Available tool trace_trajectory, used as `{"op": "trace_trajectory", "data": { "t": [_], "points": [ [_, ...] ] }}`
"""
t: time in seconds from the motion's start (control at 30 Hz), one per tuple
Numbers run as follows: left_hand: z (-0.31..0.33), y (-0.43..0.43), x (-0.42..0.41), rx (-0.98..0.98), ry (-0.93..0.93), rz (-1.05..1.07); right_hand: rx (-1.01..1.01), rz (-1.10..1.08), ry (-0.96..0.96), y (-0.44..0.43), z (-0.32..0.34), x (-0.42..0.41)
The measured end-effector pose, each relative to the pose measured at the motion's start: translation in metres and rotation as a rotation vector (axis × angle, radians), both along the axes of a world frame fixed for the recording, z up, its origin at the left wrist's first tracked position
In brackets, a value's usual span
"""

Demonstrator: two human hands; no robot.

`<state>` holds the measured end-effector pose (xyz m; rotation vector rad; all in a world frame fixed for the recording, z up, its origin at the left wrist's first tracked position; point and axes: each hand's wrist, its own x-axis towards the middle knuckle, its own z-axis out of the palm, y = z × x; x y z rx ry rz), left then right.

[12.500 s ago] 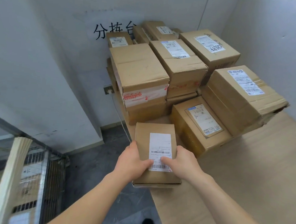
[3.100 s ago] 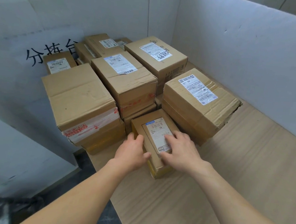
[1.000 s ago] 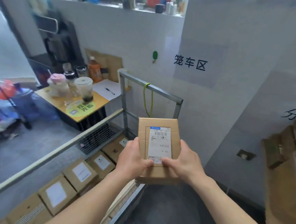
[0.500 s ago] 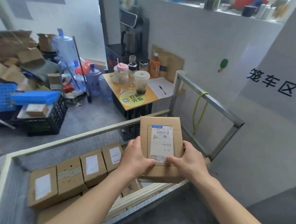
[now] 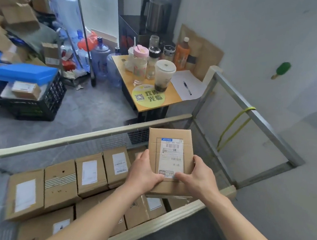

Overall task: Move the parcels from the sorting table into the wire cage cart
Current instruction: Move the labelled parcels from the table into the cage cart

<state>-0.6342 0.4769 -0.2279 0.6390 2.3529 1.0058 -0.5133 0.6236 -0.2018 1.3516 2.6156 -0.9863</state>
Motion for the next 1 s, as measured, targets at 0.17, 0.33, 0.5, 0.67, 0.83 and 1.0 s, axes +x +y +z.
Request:
{"op": "trace_trajectory", "data": {
  "t": [0.17, 0.33, 0.5, 0.67, 0.83, 1.0],
  "points": [
    [-0.025, 0.007, -0.029, -0.063, -0.023, 0.036, -0.045, 0.04, -0.031, 0.009, -0.025, -0.035],
    [-0.061, 0.015, -0.052, -0.118, -0.068, 0.131, -0.104, 0.128, -0.071, 0.025, -0.06, -0.073],
    [-0.112, 0.032, -0.063, -0.159, -0.113, 0.238, -0.145, 0.214, -0.113, 0.049, -0.114, -0.103],
    [-0.174, 0.058, -0.07, -0.205, -0.16, 0.321, -0.17, 0.274, -0.144, 0.078, -0.18, -0.125],
    [-0.232, 0.087, -0.086, -0.24, -0.206, 0.379, -0.158, 0.339, -0.18, 0.108, -0.24, -0.151],
    [-0.285, 0.102, -0.103, -0.246, -0.219, 0.411, -0.178, 0.365, -0.19, 0.123, -0.299, -0.175]
  ]
}}
